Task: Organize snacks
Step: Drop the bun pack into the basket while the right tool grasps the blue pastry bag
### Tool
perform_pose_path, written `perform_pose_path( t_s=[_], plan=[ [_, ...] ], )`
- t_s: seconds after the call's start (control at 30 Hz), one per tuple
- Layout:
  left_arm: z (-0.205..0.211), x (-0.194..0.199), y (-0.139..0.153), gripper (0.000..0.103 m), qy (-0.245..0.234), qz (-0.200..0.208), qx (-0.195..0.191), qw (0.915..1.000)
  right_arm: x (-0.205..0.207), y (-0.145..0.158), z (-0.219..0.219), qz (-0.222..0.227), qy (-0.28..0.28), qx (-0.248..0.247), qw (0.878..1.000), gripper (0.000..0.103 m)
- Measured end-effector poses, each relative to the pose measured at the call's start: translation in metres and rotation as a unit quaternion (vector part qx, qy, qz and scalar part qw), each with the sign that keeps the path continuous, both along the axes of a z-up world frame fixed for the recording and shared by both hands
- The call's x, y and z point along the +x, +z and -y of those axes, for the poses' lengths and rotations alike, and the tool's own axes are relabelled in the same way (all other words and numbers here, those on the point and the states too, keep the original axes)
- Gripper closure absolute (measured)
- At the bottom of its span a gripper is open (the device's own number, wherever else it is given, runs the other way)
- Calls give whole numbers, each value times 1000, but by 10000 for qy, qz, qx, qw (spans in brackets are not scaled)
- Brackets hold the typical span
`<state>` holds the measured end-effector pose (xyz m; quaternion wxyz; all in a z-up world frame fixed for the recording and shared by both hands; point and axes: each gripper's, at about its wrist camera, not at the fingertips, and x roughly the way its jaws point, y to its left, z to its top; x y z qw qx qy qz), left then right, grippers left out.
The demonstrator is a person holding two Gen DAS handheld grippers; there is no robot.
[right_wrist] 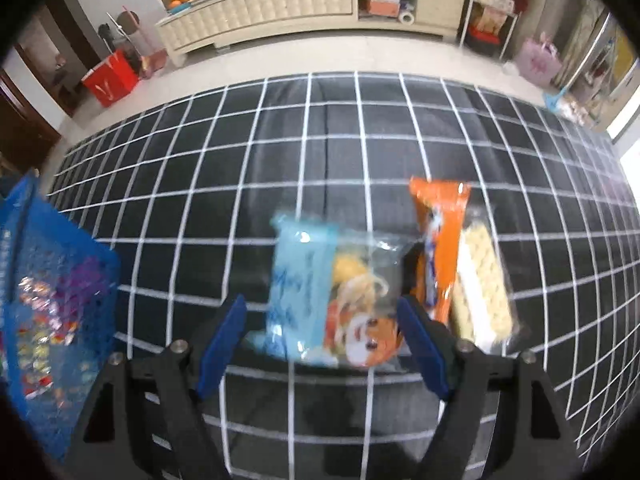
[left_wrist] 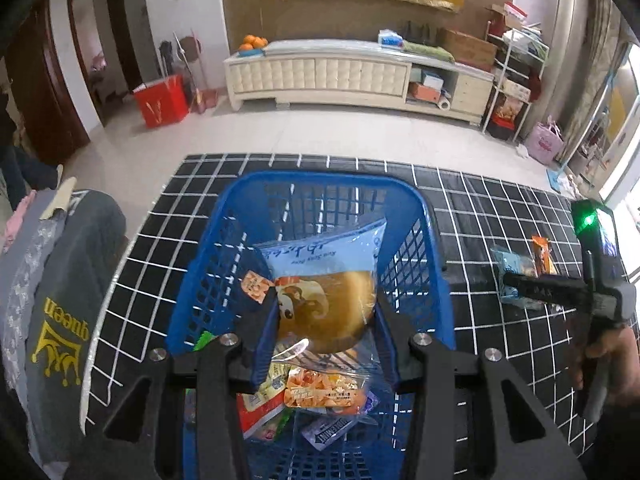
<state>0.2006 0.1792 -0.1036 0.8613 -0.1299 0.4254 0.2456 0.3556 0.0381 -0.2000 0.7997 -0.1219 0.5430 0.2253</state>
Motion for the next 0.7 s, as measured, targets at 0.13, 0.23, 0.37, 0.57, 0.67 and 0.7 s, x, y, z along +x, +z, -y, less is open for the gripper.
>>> perform_pose_path(
  t_s=[0.13, 0.23, 0.37, 0.57, 0.67, 0.7],
  plan=[
    [1, 2, -4, 62, -56, 3, -264, 9996, 13, -17, -15, -141, 106, -542, 9984, 22],
    [6, 5, -5, 62, -98, -28, -216, 9997, 13, -26, -13, -176, 78, -440, 9988, 32],
    [9, 6, -8, 62, -133, -99, -176, 9997, -1, -19, -5, -108, 178, -98, 9997, 33],
    [19, -4, -6, 62, -162, -117, 73, 9998, -45, 13, 5, 44, 389, 317, 9987, 33],
    [23, -13, -5, 62, -252, -115, -45, 9996, -69, 35, 5, 172, 520, 432, 9976, 33],
    [25, -15, -4, 62, -267, -116, -49, 9996, -76, 41, 6, 216, 501, 475, 9974, 33]
  ],
)
